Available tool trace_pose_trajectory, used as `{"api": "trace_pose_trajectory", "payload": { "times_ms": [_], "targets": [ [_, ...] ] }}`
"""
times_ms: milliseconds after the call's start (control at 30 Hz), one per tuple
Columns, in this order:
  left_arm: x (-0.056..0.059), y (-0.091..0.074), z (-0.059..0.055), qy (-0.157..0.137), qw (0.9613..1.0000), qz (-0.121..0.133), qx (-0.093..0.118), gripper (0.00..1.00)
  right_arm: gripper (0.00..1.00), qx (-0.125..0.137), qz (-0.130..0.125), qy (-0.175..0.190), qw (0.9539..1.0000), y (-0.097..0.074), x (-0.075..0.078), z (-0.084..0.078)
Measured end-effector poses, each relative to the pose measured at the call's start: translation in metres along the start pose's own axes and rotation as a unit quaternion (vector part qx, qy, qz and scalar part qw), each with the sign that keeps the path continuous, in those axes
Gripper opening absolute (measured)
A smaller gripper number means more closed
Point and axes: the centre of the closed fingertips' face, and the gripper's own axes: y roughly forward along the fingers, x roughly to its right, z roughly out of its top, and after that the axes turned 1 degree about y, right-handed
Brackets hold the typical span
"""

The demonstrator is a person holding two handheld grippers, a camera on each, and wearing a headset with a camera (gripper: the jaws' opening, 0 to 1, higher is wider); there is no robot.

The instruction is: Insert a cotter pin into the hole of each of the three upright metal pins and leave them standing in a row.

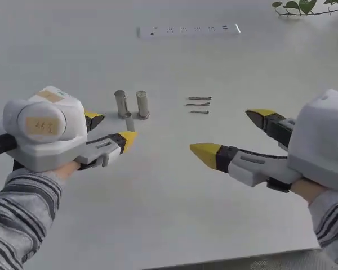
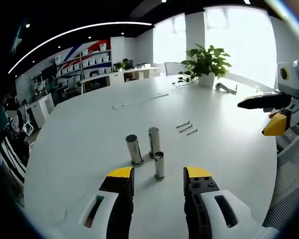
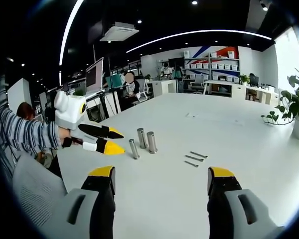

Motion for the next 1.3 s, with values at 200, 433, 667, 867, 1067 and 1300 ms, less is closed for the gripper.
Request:
{"api": "trace_pose_trajectory", "payload": {
  "times_ms": [200,433,667,867,1067,1300],
  "targets": [
    [0.0,0.018,0.0,0.002,0.9998,-0.018,0.001,0.27,0.72,-0.016,0.007,0.011,0.9998,0.006,0.001,-0.007],
    [0.002,0.035,-0.005,0.0,0.9993,-0.037,-0.009,0.18,0.71,-0.018,0.012,0.023,0.9995,0.011,-0.001,-0.009],
    [0.005,0.041,-0.011,0.003,0.999,-0.043,-0.014,0.11,0.7,-0.03,0.014,0.027,0.9991,0.015,-0.002,-0.017],
    [0.006,0.042,-0.012,0.018,0.9988,-0.045,-0.011,0.06,0.7,-0.037,0.009,0.03,0.9988,0.013,0.001,-0.021],
    [0.007,0.042,-0.012,0.02,0.9986,-0.048,-0.008,0.05,0.7,-0.045,0.003,0.026,0.9987,0.011,0.004,-0.024],
    [0.017,0.04,-0.007,0.026,0.9982,-0.054,-0.001,0.05,0.7,-0.046,0.005,0.026,0.9986,0.011,0.001,-0.025]
  ]
}}
